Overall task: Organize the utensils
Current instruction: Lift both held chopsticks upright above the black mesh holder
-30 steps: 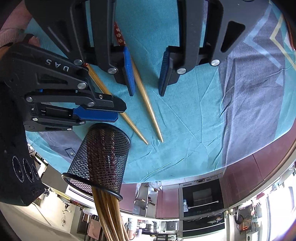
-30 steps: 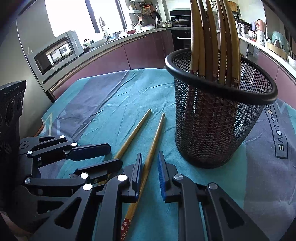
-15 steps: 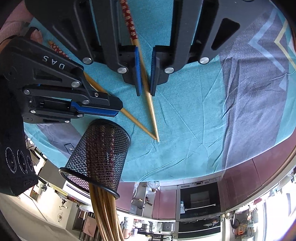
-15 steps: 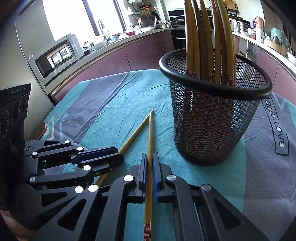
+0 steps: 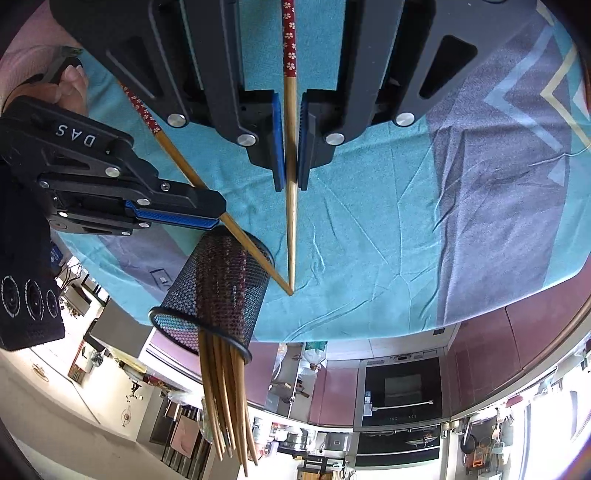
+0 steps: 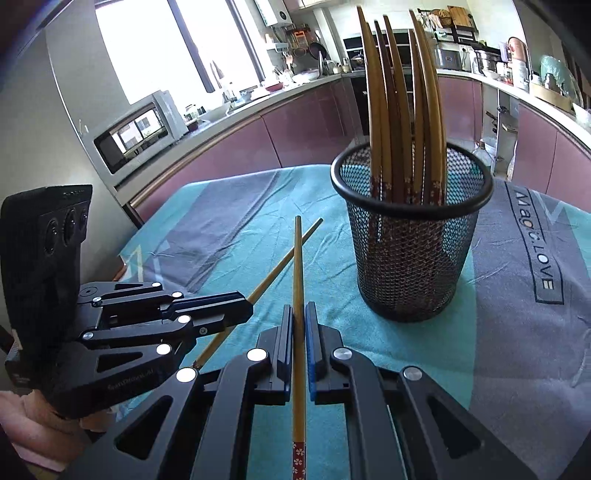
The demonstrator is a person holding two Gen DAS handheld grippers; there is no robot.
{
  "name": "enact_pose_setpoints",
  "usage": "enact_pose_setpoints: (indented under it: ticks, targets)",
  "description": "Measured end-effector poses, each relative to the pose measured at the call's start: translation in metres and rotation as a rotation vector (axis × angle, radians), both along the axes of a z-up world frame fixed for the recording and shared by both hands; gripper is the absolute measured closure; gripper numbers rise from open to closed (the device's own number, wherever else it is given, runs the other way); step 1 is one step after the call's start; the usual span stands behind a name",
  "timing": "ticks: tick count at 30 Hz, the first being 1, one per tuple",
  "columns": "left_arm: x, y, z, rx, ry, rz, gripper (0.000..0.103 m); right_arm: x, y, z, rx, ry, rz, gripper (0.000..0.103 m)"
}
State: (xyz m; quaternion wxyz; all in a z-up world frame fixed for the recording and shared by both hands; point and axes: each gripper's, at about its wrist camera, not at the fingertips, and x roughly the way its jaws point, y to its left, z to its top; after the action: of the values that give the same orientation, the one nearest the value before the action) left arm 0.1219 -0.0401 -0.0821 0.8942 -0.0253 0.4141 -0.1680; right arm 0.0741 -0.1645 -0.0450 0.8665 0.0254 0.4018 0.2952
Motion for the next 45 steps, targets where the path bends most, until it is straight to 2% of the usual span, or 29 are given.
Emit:
enact_pose_setpoints:
  ticks: [13,24,45]
  targets:
    - [-0.023,0.011,0.046,-0.112,-0.075,-0.052,0.096,-0.019,-0.03,0.031,0.083,-0.072,-0.025,0.098]
    - [-0.038,0.017,0.089,-0.19,-0.17,-0.085,0.096,-0.028,-0.051,0.057,0.141,-0.146,-0.064,0.098]
    - [-0.03,0.005,0.14,-0.226,-0.275,-0.108,0.096,-0.028,-0.074,0.109,0.158,-0.301,-0.087,0.098]
